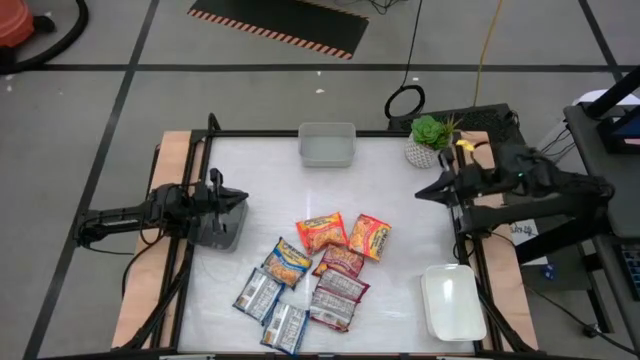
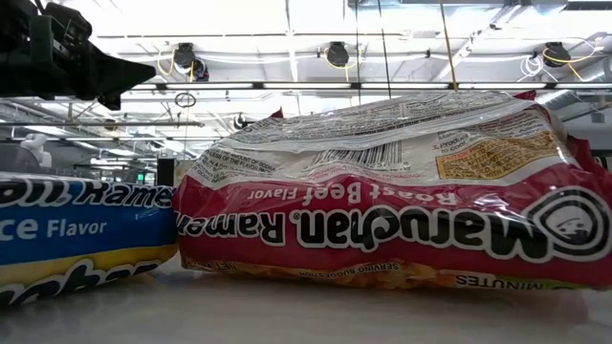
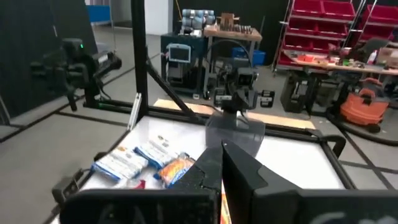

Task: Sort Maruchan noodles
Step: Put the right orange noodle pack into the gray bin

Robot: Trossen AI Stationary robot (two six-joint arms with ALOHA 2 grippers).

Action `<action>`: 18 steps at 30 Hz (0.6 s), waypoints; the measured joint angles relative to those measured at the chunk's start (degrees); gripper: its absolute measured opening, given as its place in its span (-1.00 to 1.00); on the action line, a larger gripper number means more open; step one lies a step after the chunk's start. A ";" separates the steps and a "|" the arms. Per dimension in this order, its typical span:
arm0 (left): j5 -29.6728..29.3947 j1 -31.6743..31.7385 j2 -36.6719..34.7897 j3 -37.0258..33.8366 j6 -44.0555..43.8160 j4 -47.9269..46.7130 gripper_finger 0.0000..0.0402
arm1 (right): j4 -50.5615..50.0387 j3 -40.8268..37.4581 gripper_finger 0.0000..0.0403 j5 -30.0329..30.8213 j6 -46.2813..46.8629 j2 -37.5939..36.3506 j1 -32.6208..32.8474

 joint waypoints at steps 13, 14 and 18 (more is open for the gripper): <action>0.00 0.01 0.00 -0.01 0.00 0.00 -0.97 | -18.59 24.54 -1.00 0.15 7.29 12.07 0.00; 0.00 0.02 0.00 -0.01 0.01 -0.01 -0.97 | -19.89 25.97 -1.00 0.17 8.83 12.97 0.00; 0.00 0.01 0.00 -0.01 0.00 0.00 -0.97 | -25.21 31.17 -1.00 0.07 14.47 16.77 0.00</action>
